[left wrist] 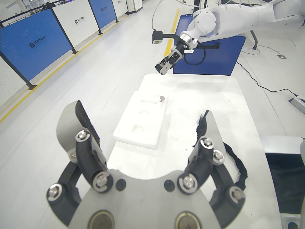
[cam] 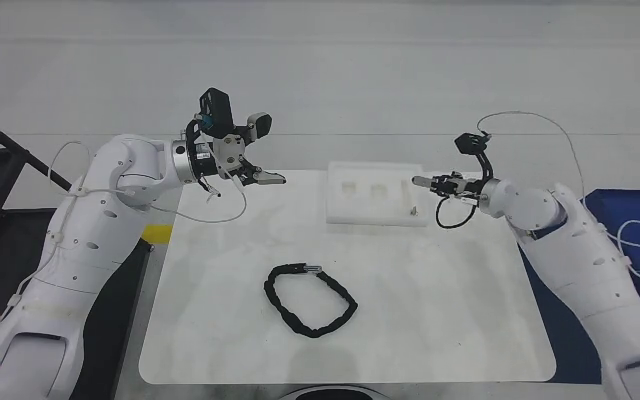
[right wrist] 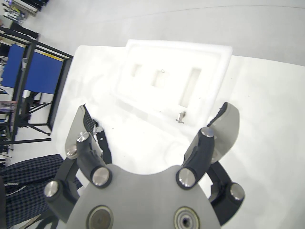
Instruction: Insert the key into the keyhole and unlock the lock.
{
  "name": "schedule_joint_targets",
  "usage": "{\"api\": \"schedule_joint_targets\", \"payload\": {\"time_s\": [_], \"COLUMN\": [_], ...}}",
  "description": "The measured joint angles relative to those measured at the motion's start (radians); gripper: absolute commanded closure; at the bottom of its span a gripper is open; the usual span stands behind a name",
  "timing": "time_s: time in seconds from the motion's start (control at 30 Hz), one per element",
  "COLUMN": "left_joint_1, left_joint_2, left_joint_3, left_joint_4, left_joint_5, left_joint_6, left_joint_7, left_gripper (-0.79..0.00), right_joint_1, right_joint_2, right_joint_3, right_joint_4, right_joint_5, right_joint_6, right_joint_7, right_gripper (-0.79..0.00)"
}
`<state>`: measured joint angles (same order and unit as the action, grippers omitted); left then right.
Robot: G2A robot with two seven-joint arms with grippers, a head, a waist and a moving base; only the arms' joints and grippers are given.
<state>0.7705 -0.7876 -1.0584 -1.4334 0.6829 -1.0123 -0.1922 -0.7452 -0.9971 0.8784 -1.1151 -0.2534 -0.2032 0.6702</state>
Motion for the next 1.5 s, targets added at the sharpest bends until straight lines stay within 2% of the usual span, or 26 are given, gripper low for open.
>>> {"api": "schedule_joint_targets", "payload": {"time_s": [0.23,0.47,0.6,0.63,0.7,0.8,0.87,1.0,1.17,1.33,1.5], "left_joint_1": [0.000,0.000,0.000,0.000,0.000,0.000,0.000,0.000,0.000,0.000,0.000], "left_joint_2": [0.000,0.000,0.000,0.000,0.000,0.000,0.000,0.000,0.000,0.000,0.000], "left_joint_3": [0.000,0.000,0.000,0.000,0.000,0.000,0.000,0.000,0.000,0.000,0.000], "left_joint_4": [0.000,0.000,0.000,0.000,0.000,0.000,0.000,0.000,0.000,0.000,0.000], "left_joint_5": [0.000,0.000,0.000,0.000,0.000,0.000,0.000,0.000,0.000,0.000,0.000], "left_joint_6": [0.000,0.000,0.000,0.000,0.000,0.000,0.000,0.000,0.000,0.000,0.000], "left_joint_7": [0.000,0.000,0.000,0.000,0.000,0.000,0.000,0.000,0.000,0.000,0.000], "left_gripper": [-0.785,-0.785,-0.785,-0.785,-0.785,-0.785,-0.785,-0.785,-0.785,-0.785,-0.785], "right_joint_1": [0.070,0.136,0.170,0.176,0.190,0.208,0.217,0.237,0.257,0.271,0.281], "right_joint_2": [-0.064,-0.119,-0.147,-0.152,-0.165,-0.182,-0.192,-0.216,-0.242,-0.266,-0.285], "right_joint_3": [-0.125,-0.211,-0.240,-0.245,-0.255,-0.269,-0.276,-0.290,-0.303,-0.315,-0.319], "right_joint_4": [0.125,0.228,0.289,0.301,0.328,0.364,0.386,0.441,0.498,0.542,0.581], "right_joint_5": [-0.090,-0.131,-0.142,-0.145,-0.148,-0.149,-0.149,-0.153,-0.158,-0.161,-0.166], "right_joint_6": [0.062,-0.004,-0.032,-0.036,-0.047,-0.072,-0.082,-0.095,-0.116,-0.157,-0.171], "right_joint_7": [-0.013,0.060,0.089,0.092,0.103,0.128,0.138,0.136,0.135,0.150,0.148], "right_gripper": [-0.785,-0.785,-0.686,-0.696,-0.779,-0.779,-0.742,-0.591,-0.511,-0.391,-0.382]}}
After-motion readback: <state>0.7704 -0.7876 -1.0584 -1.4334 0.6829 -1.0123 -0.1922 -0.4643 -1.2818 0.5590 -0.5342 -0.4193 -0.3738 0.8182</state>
